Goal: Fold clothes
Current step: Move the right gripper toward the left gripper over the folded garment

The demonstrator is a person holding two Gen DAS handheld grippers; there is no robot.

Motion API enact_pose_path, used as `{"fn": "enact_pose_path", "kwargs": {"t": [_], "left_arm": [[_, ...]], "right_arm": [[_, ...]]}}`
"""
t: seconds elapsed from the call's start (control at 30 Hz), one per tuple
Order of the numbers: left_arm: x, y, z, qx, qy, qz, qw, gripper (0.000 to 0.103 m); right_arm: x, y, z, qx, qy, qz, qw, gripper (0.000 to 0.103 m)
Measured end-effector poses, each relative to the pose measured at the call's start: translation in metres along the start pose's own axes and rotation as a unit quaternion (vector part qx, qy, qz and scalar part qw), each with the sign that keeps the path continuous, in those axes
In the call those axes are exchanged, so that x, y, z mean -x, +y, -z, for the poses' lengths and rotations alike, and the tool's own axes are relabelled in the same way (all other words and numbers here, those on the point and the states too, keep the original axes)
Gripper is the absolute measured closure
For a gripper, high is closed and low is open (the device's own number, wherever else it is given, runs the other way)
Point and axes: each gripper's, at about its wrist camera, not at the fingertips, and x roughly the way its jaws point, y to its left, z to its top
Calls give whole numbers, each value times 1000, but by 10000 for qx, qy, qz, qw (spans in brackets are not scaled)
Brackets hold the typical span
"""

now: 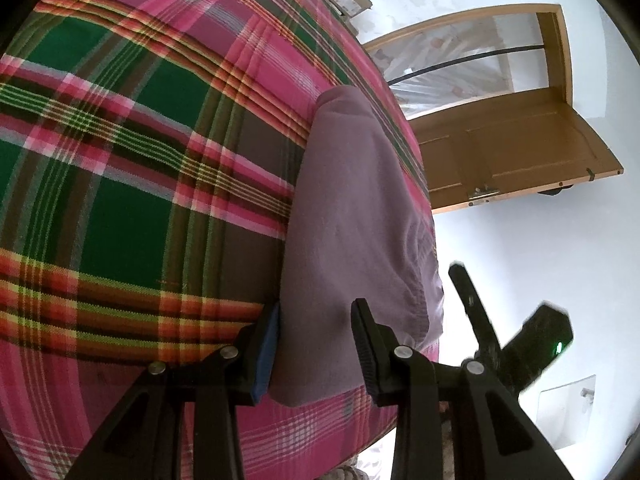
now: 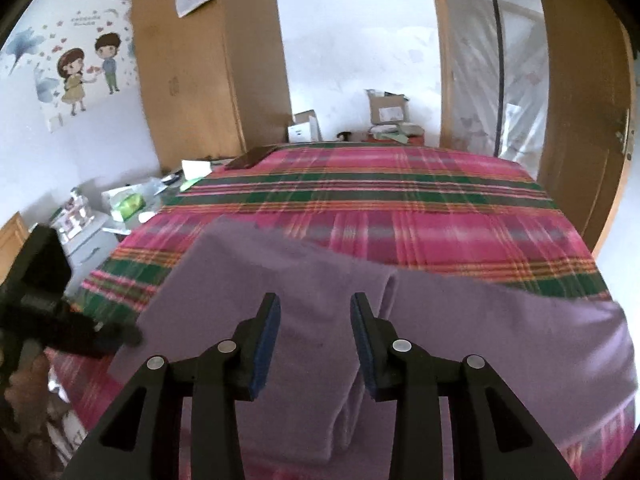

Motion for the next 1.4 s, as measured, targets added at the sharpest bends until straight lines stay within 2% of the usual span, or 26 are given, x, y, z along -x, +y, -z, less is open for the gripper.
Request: {"fn": "enact_pose_path", "kwargs": {"t": [0.07, 0.2, 0.37, 0.47, 0.67, 0.9, 0.97, 1.03, 1.17, 1.4], "left_arm": [[1, -2, 1, -100, 0, -59, 9999, 67], [2, -7, 3, -310, 0, -174, 9994, 67], [2, -6, 2, -415, 43, -153, 9990, 67], [3, -4, 1, -399, 80, -98, 9991, 70], [3, -1, 2, -435, 118, -36, 9990, 70], [7, 7, 4, -419, 122, 16, 9990, 70], [6, 8, 4, -389, 129, 41, 9992, 70], [5, 8, 3, -357, 134, 64, 9993, 70], [4, 8, 5, -337, 153, 73, 9993, 70], [5, 13, 2, -171, 245, 153, 9994, 70]], "right_arm": [[-14, 6, -9, 247, 93, 1, 9997, 66], [-38, 27, -19, 808, 273, -254, 9960, 66], [-81, 43, -24, 1243, 721, 279, 9892, 66], [-98, 38, -25, 1303, 947, 648, 9848, 67], [-104, 25, -28, 1174, 996, 1034, 9827, 66], [-103, 14, -29, 981, 1109, 1146, 9823, 66], [-95, 16, -30, 916, 970, 1167, 9842, 66], [-81, 20, -30, 902, 742, 1046, 9876, 66], [-48, 28, -18, 835, 477, 441, 9944, 66], [-9, 49, 13, 867, 309, -492, 9945, 66]]}}
